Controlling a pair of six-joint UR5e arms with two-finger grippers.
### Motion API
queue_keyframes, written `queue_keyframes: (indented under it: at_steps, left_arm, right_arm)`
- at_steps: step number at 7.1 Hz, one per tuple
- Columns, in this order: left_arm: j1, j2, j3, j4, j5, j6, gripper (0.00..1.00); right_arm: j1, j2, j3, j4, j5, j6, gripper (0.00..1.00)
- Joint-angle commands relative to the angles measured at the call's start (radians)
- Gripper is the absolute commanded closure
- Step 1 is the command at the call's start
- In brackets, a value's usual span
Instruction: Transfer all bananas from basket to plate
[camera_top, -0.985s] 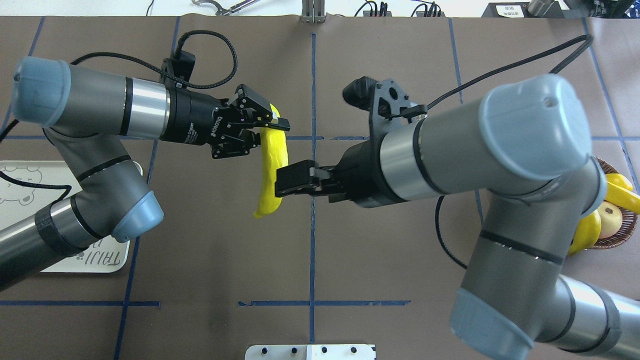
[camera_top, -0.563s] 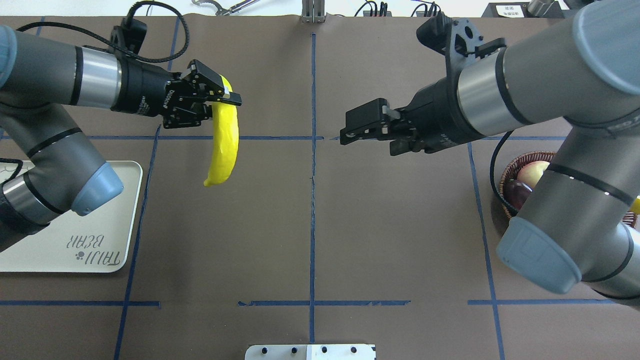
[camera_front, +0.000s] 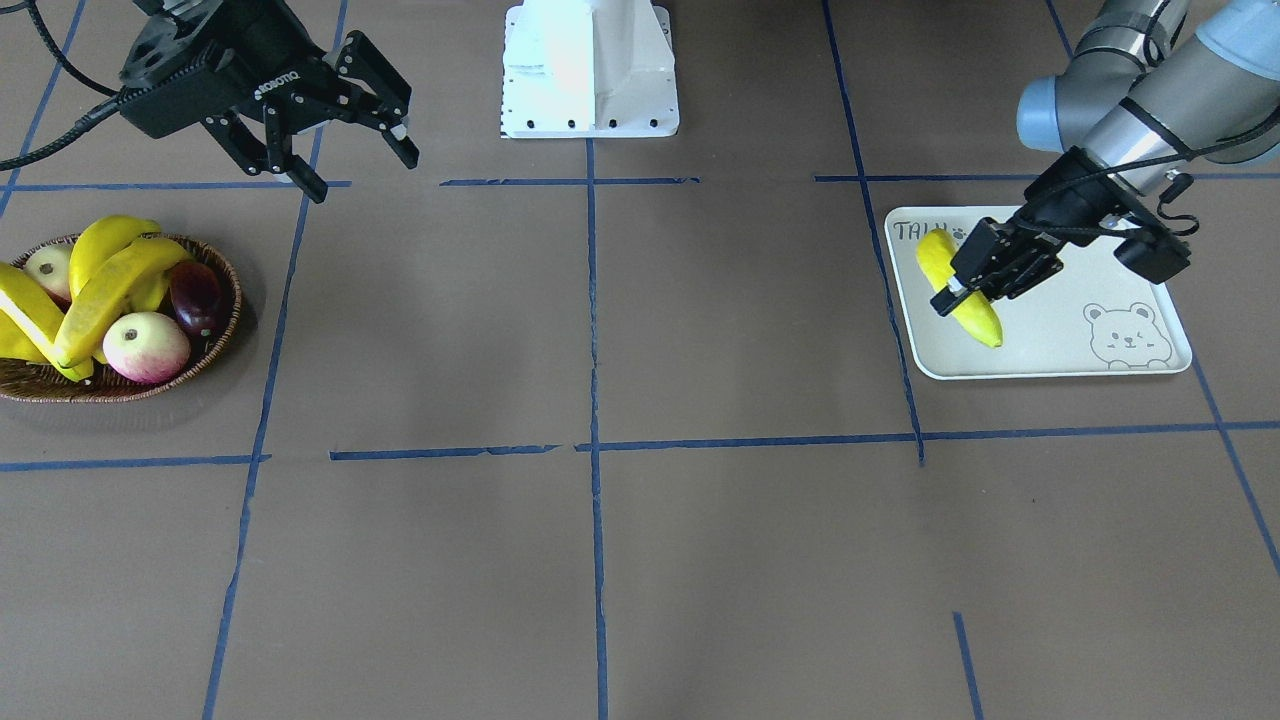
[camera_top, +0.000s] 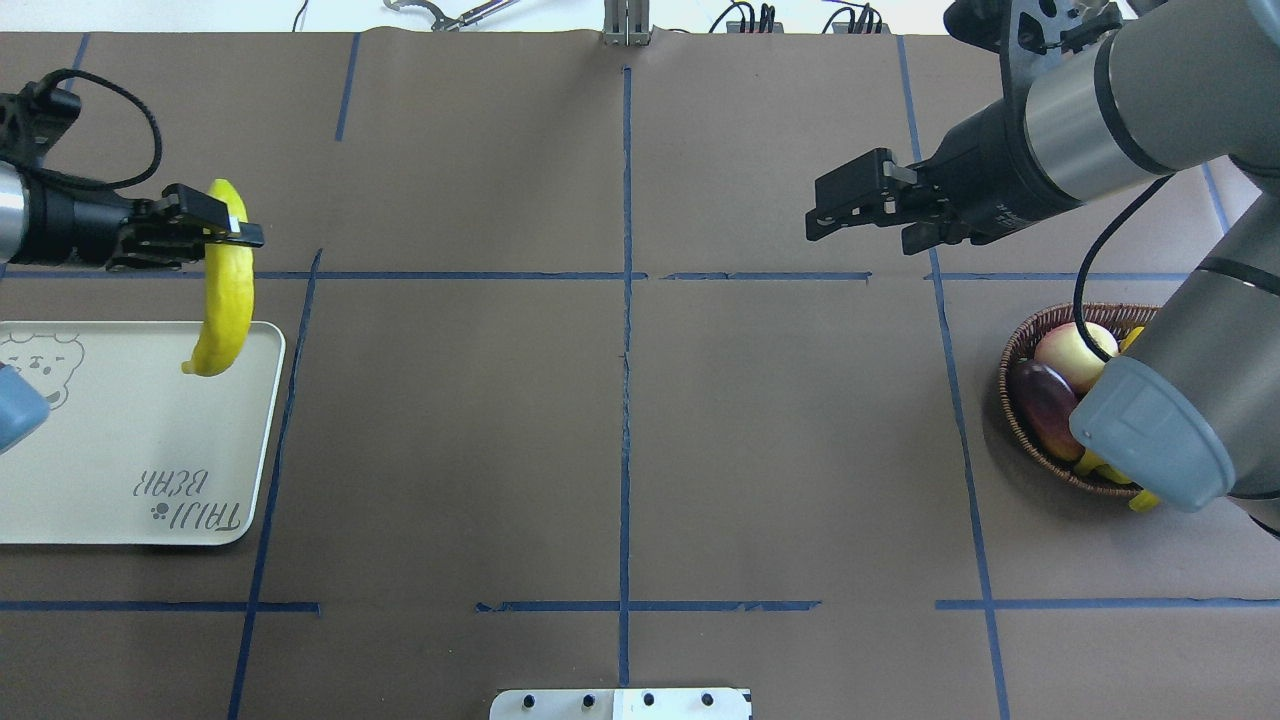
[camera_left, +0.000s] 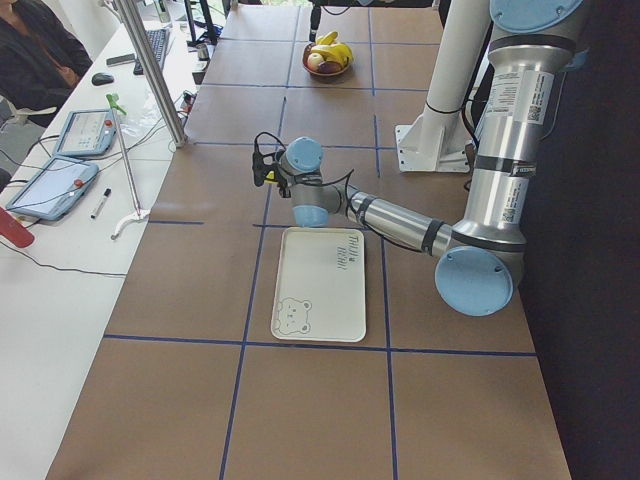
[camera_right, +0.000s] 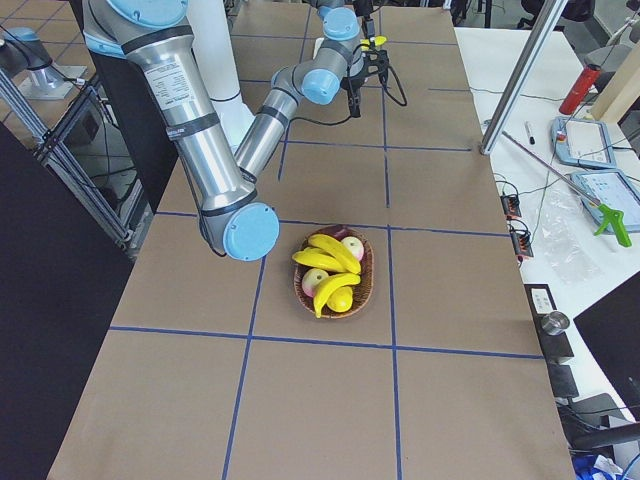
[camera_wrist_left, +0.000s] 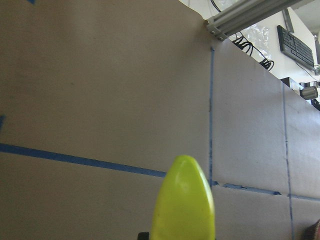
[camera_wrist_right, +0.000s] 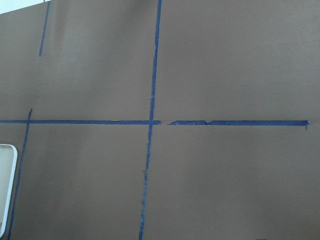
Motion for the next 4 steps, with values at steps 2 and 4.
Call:
queue_keyframes:
  at_steps: [2,4]
  left_arm:
    - [-0.042,0.134,-0.002,0.036,0.0,0.047,1.0]
    - [-0.066,0.165,-0.018,0.184,-0.007,0.213,1.0]
  right_arm:
    - [0.005,-0.016,0.003,-0.02,0.001,-0.019,0.0]
    - [0.005,-0.016,0.0,-0.023,0.001,-0.019,0.0]
